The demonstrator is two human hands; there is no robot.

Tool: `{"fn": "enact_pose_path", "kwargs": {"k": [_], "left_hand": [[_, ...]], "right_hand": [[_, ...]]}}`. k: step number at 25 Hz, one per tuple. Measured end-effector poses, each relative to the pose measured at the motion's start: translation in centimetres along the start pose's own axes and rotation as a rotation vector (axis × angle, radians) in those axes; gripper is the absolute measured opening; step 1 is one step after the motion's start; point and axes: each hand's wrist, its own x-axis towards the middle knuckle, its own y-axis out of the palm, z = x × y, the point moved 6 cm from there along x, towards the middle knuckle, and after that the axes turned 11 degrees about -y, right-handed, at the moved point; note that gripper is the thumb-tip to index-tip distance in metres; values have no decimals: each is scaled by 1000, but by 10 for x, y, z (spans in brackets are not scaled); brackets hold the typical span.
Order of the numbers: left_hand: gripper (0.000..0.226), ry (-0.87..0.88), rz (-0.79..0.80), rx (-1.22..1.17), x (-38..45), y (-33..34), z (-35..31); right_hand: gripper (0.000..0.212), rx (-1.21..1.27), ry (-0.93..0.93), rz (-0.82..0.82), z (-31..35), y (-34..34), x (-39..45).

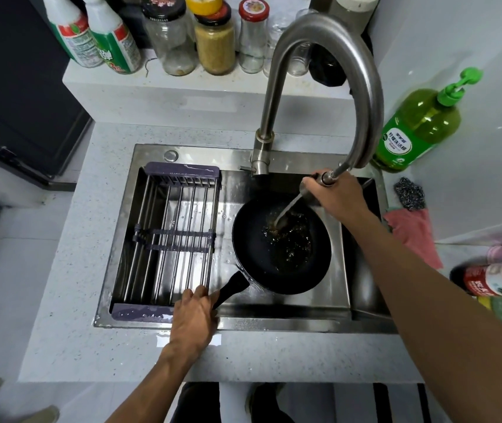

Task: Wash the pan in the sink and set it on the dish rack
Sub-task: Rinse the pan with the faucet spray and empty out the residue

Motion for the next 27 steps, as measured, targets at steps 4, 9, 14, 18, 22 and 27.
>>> {"fn": "enact_pose_path", "kwargs": {"k": [4, 9, 14, 18, 22, 27], "left_hand": [[51, 1, -14, -6, 0, 0, -1], [51, 11, -28, 16, 0, -1, 0], [50, 12, -39, 32, 1, 2, 1], [44, 13, -31, 24, 2, 3, 1], [44, 4, -39, 30, 2, 5, 3], [39, -15, -12, -12, 5, 7, 5]], "right_hand": [[36, -92, 29, 60, -17, -12, -8], [44, -189, 56, 137, -24, -13, -16], [42, -275, 78, 212, -33, -15, -22], [41, -269, 86, 245, -38, -21, -29], [45, -73, 30, 242, -22, 11, -43], [48, -14, -29, 146, -16, 17, -28]]}}
